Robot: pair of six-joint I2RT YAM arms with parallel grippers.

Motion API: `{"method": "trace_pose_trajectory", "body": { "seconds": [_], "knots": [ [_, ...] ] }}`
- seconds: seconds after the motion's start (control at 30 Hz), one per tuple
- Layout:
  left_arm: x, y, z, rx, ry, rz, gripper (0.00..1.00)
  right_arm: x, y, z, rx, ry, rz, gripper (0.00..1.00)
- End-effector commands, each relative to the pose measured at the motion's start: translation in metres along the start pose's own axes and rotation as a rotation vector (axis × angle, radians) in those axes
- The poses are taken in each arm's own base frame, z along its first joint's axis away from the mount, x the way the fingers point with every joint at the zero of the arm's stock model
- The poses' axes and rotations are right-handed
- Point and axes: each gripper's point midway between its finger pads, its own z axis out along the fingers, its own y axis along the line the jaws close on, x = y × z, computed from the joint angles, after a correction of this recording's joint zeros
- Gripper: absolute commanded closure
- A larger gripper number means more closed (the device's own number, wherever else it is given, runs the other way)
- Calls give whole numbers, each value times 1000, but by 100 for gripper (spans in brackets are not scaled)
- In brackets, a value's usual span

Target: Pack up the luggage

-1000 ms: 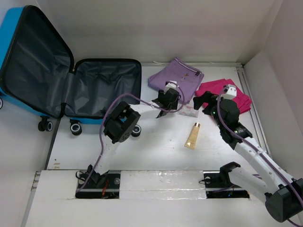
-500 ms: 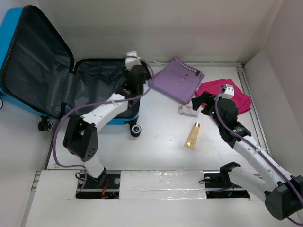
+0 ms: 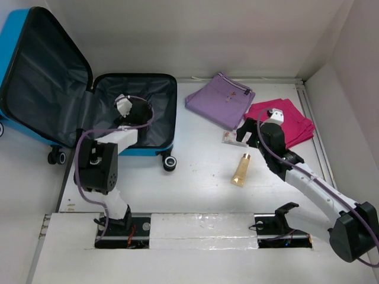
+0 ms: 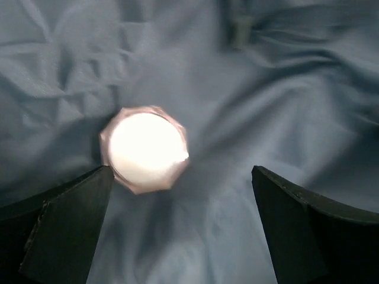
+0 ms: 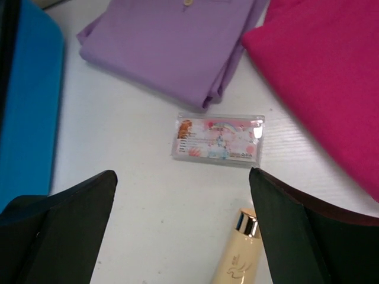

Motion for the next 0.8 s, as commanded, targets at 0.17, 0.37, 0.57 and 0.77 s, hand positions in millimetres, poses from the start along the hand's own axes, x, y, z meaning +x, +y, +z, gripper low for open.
{"method": "trace_pose_trajectory", "body": {
  "seconds": [0.17, 0.37, 0.57, 0.77],
  "knots": [
    [-42, -118, -183, 616, -164, -81, 0, 64, -68, -14, 308, 132, 75, 5],
    [53, -154, -277, 814, -36, 113, 0, 117, -54, -20, 226, 311, 169, 15],
    [72, -139, -334, 1011, 21, 52, 3, 129, -42, -18, 187, 333, 206, 25],
    [58, -111, -363, 1125, 28, 5, 4, 133, -38, 3, 253, 381, 167, 26]
  ]
}}
